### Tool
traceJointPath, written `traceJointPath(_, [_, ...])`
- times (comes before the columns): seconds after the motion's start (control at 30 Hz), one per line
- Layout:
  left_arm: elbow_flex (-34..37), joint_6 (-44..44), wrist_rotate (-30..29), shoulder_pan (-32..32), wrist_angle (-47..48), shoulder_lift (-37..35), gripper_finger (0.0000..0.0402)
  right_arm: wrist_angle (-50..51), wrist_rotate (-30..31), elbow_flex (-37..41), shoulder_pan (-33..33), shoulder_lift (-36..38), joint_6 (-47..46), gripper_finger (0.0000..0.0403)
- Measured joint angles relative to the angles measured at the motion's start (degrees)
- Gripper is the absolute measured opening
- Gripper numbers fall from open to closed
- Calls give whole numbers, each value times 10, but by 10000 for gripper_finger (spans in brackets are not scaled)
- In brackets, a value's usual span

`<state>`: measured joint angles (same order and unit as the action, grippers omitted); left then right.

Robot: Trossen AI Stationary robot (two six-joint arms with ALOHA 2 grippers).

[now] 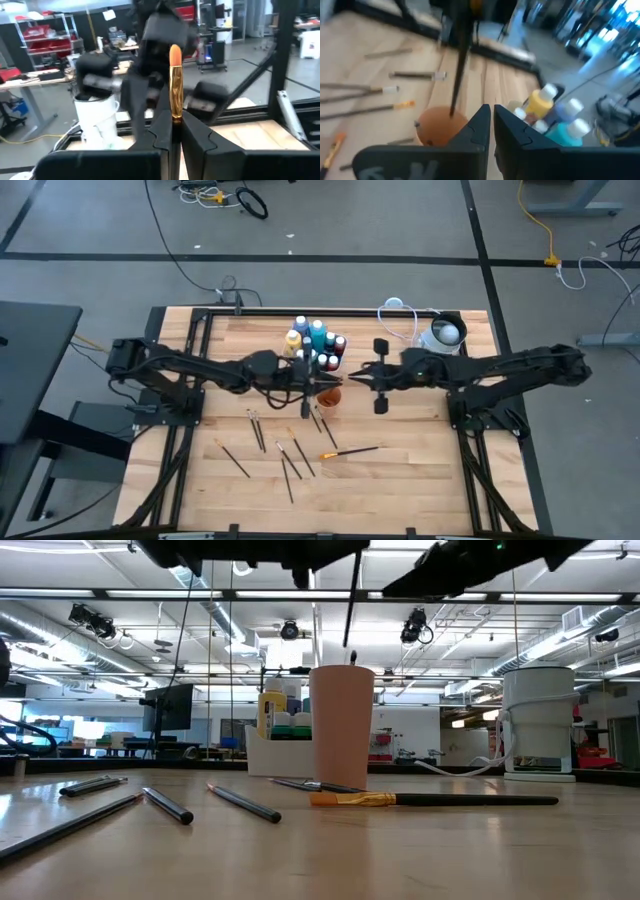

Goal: Pick & Place Paint Supplies
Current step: Put the black paint brush into the orange cup

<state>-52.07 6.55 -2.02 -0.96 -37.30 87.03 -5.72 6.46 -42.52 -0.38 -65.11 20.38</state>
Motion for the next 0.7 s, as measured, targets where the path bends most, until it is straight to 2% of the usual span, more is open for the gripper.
traceJointPath(0.17, [19,-2,-1,4,-55,12,24,-70,-3,80,-3,114,-21,27])
traceJointPath(0.33, [36,7,-4,4,-80,19,27,-193,-58,192,-21,196,-78,27])
traceJointPath(0.43, [44,-14,-15,4,-76,28,25,-253,-60,237,-31,211,-79,27])
traceJointPath(0.7, [45,-21,-19,4,-116,63,32,-249,-60,246,-52,212,-153,27])
